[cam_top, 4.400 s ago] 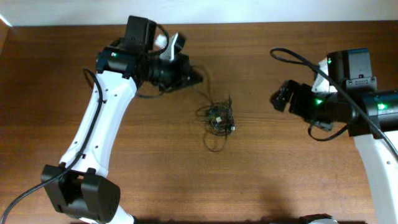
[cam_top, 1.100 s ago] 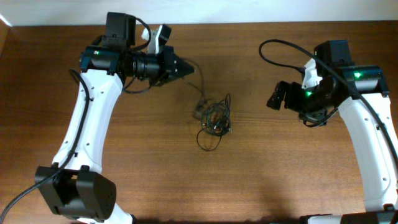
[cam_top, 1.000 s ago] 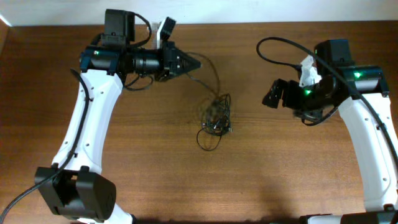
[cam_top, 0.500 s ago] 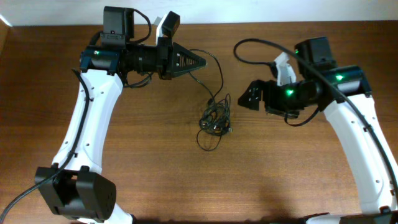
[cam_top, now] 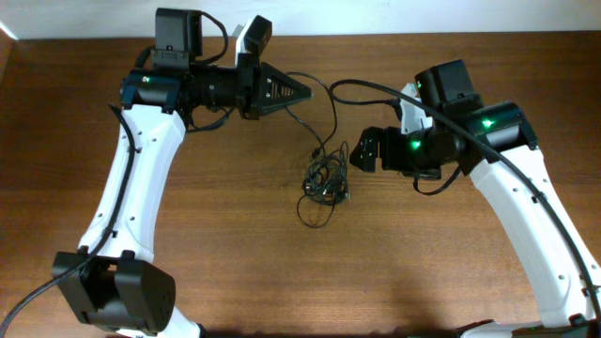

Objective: Untangle cables

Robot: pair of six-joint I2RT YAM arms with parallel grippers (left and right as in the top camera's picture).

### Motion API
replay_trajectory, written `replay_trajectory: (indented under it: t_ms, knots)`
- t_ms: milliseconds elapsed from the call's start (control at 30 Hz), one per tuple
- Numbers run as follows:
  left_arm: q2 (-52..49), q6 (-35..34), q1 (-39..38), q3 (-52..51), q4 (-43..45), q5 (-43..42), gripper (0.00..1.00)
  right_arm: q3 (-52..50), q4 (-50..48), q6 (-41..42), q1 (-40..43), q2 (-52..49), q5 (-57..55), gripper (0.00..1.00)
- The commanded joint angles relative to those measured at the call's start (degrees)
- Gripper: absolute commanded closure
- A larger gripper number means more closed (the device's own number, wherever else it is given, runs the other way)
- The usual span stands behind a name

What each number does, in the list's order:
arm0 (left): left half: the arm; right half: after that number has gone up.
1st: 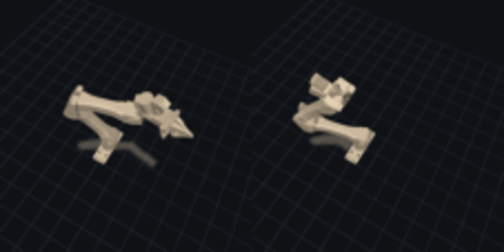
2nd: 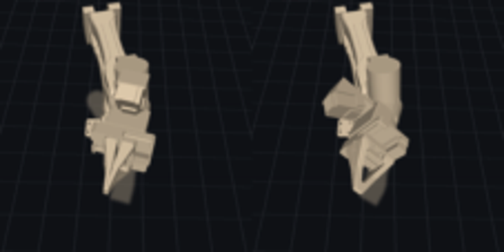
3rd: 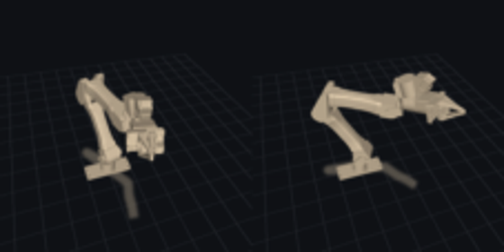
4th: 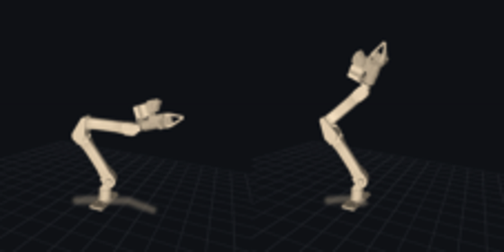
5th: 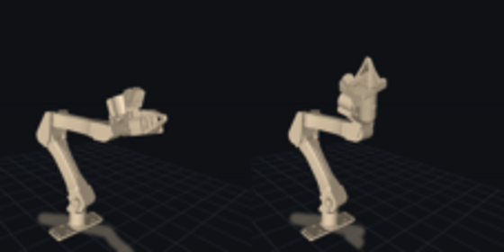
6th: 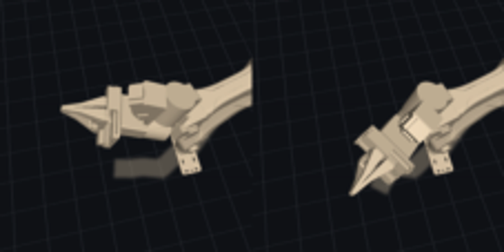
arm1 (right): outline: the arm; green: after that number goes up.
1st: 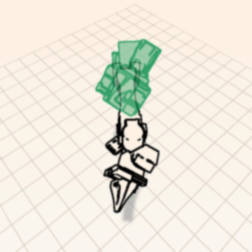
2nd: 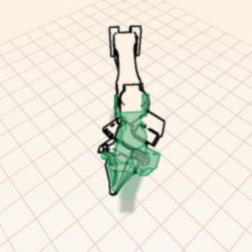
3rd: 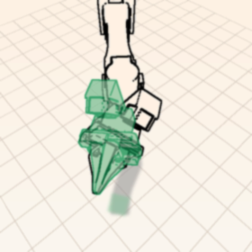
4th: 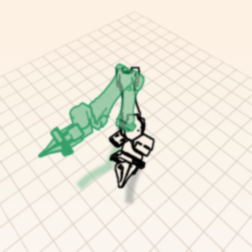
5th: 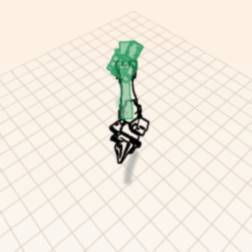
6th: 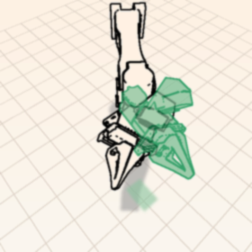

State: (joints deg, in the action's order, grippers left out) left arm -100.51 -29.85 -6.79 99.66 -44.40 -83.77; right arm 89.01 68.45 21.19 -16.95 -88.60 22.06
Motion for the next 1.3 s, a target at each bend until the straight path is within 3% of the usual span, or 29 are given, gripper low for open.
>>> replay_trajectory:
  t_ms: [0, 200, 733, 1000, 1133, 1267]
  knots:
    - [1.31, -0.76, -0.20, 0.94, 0.33, -2.38, 1.00, -0.35, -0.17, 0.68, -0.35, -2.25, 0.39, 0.02]
    - [1.31, -0.76, -0.20, 0.94, 1.53, -1.77, 1.00, -0.35, -0.83, -3.39, -0.28, -3.65, 11.85, 0.02]
    - [1.31, -3.10, -0.20, 0.94, 1.53, -2.01, 1.00, -1.31, -1.90, -2.27, -0.35, -4.44, 3.74, 0.02]
    - [1.31, -3.82, -0.20, 0.94, 1.55, -1.99, 1.00, -5.55, -5.33, -2.27, -0.35, -5.42, 6.14, 0.02]
    - [1.31, -3.82, -0.20, 0.94, 1.53, -2.03, 1.00, -5.57, -5.11, 0.81, -0.35, -5.51, -6.08, 0.02]
    - [1.31, -3.80, -0.20, 0.94, 1.53, -2.03, 1.00, -6.01, -0.66, 12.66, 0.09, -5.55, -31.69, 0.02]
